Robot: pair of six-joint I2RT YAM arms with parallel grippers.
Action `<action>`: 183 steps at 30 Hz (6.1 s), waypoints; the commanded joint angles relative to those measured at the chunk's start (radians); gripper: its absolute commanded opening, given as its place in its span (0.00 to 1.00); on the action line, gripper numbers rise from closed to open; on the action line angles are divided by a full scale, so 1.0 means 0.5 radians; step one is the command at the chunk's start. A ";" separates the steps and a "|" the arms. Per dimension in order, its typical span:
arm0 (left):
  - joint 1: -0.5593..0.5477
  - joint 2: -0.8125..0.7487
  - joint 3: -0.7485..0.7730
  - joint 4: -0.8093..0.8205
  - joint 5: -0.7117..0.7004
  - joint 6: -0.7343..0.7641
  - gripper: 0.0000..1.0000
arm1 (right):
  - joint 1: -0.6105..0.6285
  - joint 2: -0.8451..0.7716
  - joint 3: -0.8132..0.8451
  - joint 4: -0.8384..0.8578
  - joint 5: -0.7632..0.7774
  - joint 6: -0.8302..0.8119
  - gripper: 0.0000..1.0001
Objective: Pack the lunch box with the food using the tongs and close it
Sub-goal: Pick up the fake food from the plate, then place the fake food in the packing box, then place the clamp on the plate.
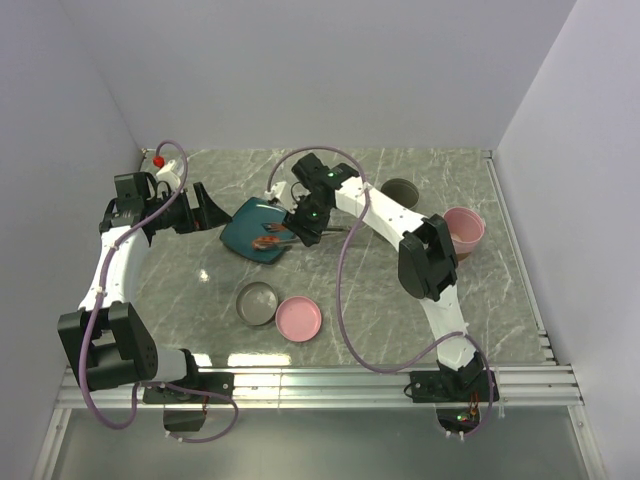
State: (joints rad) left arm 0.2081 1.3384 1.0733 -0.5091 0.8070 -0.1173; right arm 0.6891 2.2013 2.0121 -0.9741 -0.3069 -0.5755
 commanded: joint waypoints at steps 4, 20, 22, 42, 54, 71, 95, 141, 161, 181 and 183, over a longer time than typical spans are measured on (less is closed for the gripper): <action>0.004 -0.072 0.004 0.052 0.009 0.017 0.99 | 0.015 0.009 0.170 -0.055 0.031 -0.052 0.58; 0.004 -0.087 -0.005 0.064 0.027 0.011 0.99 | 0.064 -0.028 0.114 -0.184 -0.095 -0.024 0.52; 0.004 -0.087 -0.002 0.064 0.027 0.008 0.99 | 0.076 -0.012 0.139 -0.151 -0.071 0.028 0.51; 0.004 -0.057 0.032 0.046 0.033 0.032 0.99 | 0.097 0.080 0.308 -0.184 -0.030 0.120 0.34; 0.007 -0.063 0.026 0.061 0.046 0.026 0.99 | 0.058 -0.175 0.280 -0.147 -0.135 0.230 0.31; 0.004 -0.069 0.029 0.064 0.049 0.017 0.99 | -0.062 -0.206 0.452 -0.172 -0.227 0.319 0.28; -0.014 -0.051 0.056 0.039 0.009 0.118 0.99 | -0.718 -0.978 0.053 -0.273 -0.423 0.393 0.27; -0.106 -0.041 0.056 0.171 0.006 0.008 0.99 | -1.565 -1.264 -0.361 -0.488 -0.319 0.175 0.47; -0.082 -0.005 0.148 0.110 0.098 -0.044 0.99 | -0.864 -1.215 -0.192 -0.329 -0.282 0.230 0.48; 0.029 -0.026 0.176 0.024 0.107 -0.005 0.99 | -0.139 -0.565 -0.327 0.543 -0.227 0.497 0.45; 0.032 -0.032 0.161 0.027 0.095 -0.005 0.99 | -0.117 -0.531 -0.370 0.632 -0.206 0.507 0.45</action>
State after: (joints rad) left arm 0.2195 1.3457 1.1496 -0.4934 0.8597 -0.1432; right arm 0.6231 1.9369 1.8210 -0.7849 -0.4240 -0.3531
